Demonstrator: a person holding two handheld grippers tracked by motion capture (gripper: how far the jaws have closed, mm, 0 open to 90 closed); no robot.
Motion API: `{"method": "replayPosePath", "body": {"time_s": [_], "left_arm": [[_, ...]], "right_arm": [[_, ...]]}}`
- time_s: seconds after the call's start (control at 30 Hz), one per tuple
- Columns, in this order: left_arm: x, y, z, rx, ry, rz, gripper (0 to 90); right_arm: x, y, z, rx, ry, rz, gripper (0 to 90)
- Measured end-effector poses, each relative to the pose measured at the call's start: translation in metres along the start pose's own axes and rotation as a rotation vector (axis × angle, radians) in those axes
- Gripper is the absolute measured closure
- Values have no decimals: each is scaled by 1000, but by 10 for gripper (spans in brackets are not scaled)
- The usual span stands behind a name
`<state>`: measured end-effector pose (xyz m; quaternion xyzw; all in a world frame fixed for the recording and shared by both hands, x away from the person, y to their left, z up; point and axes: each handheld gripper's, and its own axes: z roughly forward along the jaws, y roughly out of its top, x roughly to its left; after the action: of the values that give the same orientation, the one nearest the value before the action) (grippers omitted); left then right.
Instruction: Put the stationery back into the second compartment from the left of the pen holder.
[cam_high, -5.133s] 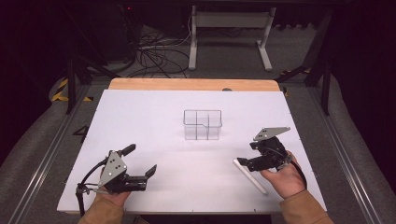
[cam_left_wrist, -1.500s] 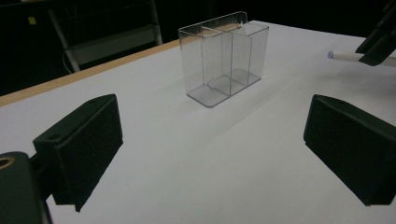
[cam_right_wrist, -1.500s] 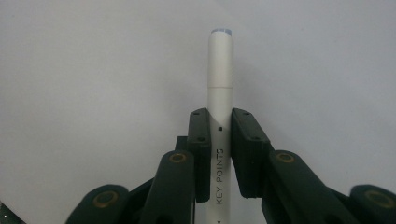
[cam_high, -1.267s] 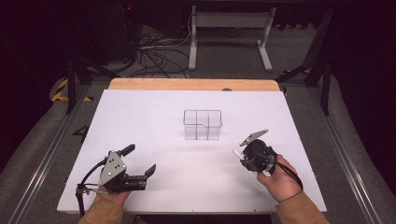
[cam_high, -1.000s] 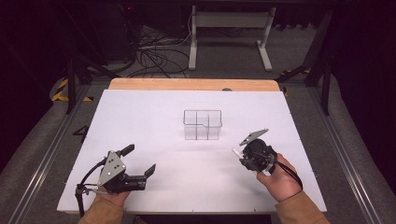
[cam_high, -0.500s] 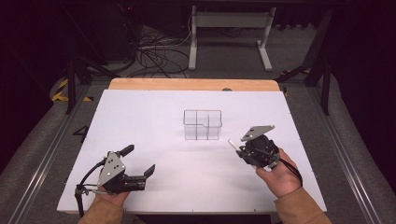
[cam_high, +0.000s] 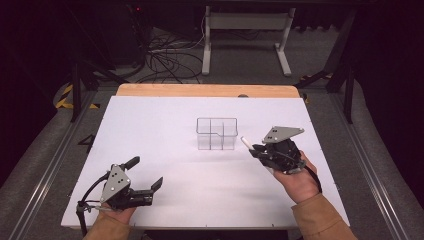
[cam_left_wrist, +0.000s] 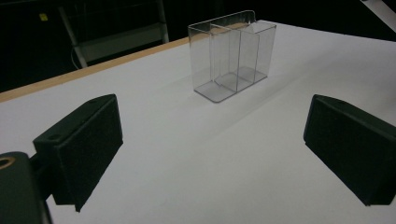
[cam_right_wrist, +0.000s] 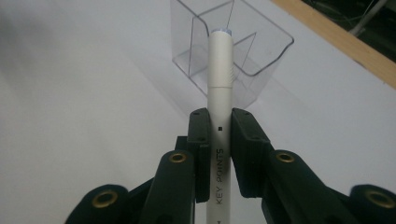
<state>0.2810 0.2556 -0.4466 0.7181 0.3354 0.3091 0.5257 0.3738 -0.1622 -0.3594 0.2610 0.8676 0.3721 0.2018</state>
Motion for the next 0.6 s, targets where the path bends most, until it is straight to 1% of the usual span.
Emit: {"method": "replayPosePath", "body": {"time_s": [0.03,0.07,0.1,0.13,0.2,0.23,0.27,0.3,0.37,0.47,0.5,0.57,0.6], "left_arm": [[0,0,-1,1,3,1,53],[0,-1,-2,2,4,-4,53],[0,-1,-3,2,7,-5,53],[0,-1,-3,2,9,-2,53],[1,-2,-5,1,14,-4,53],[1,-2,-6,2,17,-6,53],[1,-2,-8,1,24,-5,53],[1,-2,-8,1,24,-5,53],[1,-3,-9,-1,27,-8,53],[1,-3,-10,1,30,-7,53],[1,-3,-11,0,31,-7,53],[1,-4,-11,0,32,-12,53],[1,-4,-11,-1,33,-13,53]], "right_arm": [[-2,2,-1,-35,18,-9,789],[-2,2,-1,-35,18,-9,789],[-5,4,-1,-67,37,-15,789],[-5,4,-1,-67,37,-15,789],[-8,7,-1,-94,67,3,789],[-10,9,0,-123,89,13,789],[-11,10,0,-138,95,18,789],[-11,10,0,-138,95,18,789],[-13,13,0,-168,102,21,789],[-15,16,1,-228,114,7,788],[-15,19,2,-258,128,1,788],[-16,21,3,-268,134,-5,789],[-16,23,6,-293,143,-14,789]]}}
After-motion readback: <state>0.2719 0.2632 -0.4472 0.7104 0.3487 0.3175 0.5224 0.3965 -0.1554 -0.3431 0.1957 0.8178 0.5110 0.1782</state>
